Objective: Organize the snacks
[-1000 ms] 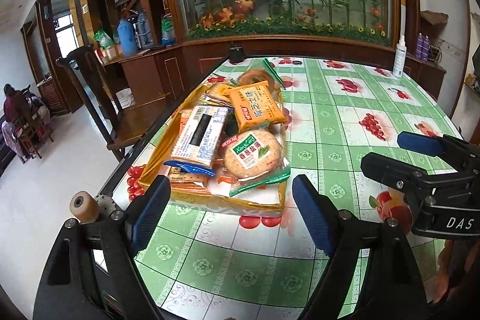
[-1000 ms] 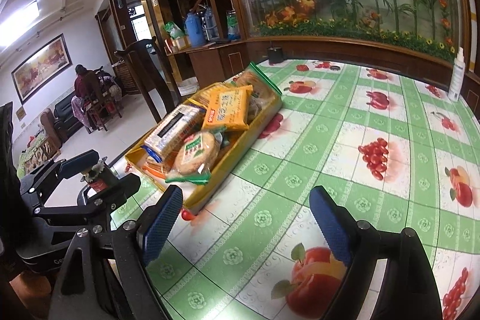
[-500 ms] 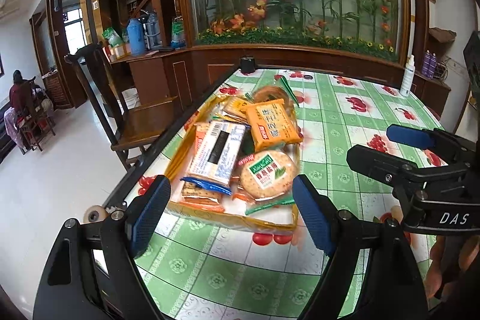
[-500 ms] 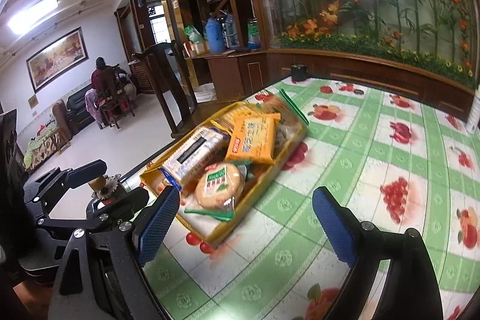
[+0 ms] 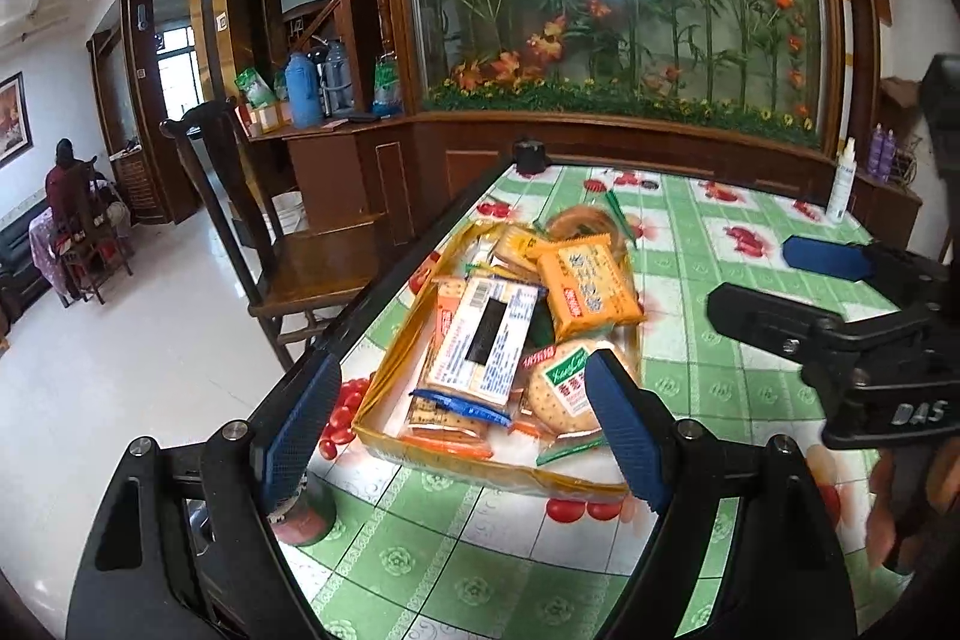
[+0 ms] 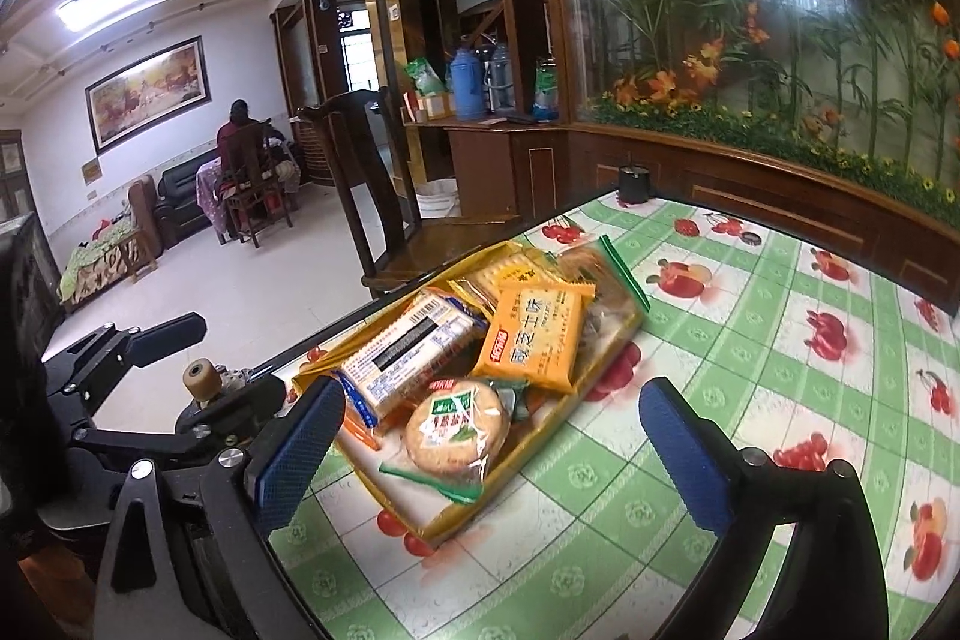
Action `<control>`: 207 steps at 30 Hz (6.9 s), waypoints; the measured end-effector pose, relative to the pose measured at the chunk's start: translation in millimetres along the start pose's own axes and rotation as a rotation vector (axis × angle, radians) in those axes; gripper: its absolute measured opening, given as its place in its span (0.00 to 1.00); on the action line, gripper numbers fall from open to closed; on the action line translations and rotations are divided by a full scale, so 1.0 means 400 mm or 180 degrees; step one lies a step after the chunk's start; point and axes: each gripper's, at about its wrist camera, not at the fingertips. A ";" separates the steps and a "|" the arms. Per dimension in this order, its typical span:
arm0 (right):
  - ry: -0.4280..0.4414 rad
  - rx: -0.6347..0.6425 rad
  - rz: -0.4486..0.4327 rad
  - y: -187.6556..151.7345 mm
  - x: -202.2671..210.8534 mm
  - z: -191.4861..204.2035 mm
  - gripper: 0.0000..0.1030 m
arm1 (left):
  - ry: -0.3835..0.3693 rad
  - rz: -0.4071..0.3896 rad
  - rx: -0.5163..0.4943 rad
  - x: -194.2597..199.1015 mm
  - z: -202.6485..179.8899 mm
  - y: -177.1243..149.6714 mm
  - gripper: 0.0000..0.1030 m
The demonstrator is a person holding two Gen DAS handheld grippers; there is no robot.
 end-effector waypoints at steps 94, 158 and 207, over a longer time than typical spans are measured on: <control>0.0272 0.0814 -0.0098 0.058 -0.056 0.029 0.99 | -0.0225 0.0086 0.0108 0.026 0.020 0.029 0.82; 0.0297 0.0841 -0.0108 0.060 -0.062 0.032 0.99 | -0.0216 0.0087 0.0069 0.026 0.018 0.032 0.82; 0.0324 0.0876 -0.0115 0.070 -0.067 0.036 0.99 | -0.0232 -0.0034 0.0011 0.045 0.025 0.033 0.82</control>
Point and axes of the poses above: each gripper's, at about its wrist camera, not at the fingertips, and x roughly against the way its jaws point, z to its left, y to its top
